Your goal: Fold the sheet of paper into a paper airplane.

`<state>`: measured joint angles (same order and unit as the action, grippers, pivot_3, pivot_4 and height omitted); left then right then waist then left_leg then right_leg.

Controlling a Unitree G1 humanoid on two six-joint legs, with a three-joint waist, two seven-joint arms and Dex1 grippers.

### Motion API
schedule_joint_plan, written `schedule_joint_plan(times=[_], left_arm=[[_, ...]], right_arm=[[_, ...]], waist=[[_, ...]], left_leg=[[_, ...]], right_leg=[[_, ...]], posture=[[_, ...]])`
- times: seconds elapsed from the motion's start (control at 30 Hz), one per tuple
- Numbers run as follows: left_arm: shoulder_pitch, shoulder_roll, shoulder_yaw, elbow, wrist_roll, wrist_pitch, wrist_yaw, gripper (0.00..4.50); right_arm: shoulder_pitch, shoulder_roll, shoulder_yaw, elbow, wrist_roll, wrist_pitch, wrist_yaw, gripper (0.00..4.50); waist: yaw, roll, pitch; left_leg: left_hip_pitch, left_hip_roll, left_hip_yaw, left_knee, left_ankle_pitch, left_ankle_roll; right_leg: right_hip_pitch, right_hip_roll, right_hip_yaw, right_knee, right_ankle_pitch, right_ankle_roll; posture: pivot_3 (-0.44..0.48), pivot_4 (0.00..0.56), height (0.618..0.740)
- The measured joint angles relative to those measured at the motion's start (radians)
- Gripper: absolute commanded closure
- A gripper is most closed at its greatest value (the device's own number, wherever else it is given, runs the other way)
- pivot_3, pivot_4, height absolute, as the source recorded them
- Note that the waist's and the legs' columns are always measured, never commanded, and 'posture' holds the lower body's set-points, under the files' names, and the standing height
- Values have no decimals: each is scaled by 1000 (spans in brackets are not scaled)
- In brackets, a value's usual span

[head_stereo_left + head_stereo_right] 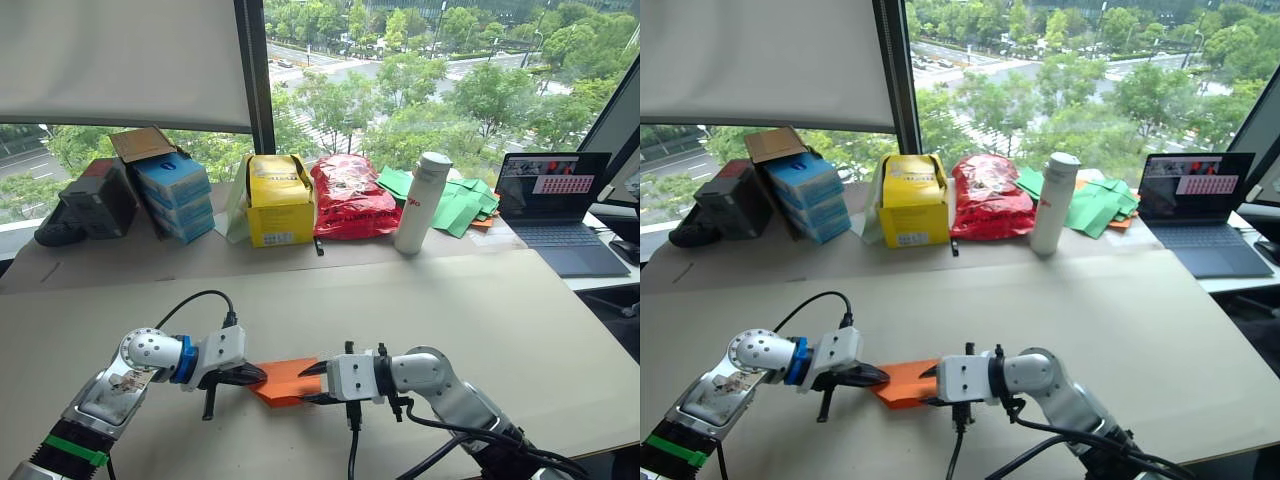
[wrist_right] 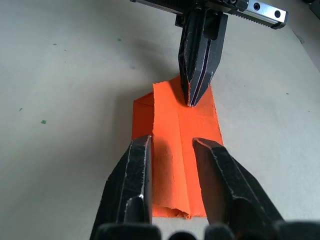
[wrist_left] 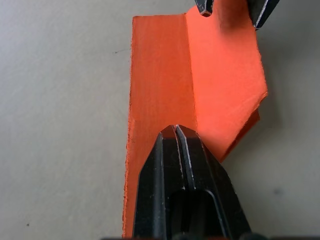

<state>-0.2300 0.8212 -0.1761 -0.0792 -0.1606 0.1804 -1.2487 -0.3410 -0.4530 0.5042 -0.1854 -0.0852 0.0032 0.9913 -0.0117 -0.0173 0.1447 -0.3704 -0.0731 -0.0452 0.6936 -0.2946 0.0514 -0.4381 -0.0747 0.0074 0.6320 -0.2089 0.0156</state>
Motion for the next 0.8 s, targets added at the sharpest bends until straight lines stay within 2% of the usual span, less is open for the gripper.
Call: schedule_joint_plan(times=[0.03,0.43,0.8], left_arm=[[0,1,0,1,0,-1,0,4500],[9,11,3,8,0,-31,3,4500],[3,8,3,71,0,-118,1,4500]], right_arm=[[0,0,0,0,-3,0,0,4485],[-9,14,1,12,-9,15,9,4485],[-138,81,-14,84,33,229,10,4485]], waist=[[0,0,0],[-1,0,0],[-1,0,0]], left_leg=[[0,0,0,0,0,0],[0,0,0,0,0,0],[0,0,0,0,0,0]], right_leg=[[0,0,0,0,0,0],[0,0,0,0,0,0],[0,0,0,1,0,0]], posture=[[0,150,740],[0,150,740],[0,150,740]])
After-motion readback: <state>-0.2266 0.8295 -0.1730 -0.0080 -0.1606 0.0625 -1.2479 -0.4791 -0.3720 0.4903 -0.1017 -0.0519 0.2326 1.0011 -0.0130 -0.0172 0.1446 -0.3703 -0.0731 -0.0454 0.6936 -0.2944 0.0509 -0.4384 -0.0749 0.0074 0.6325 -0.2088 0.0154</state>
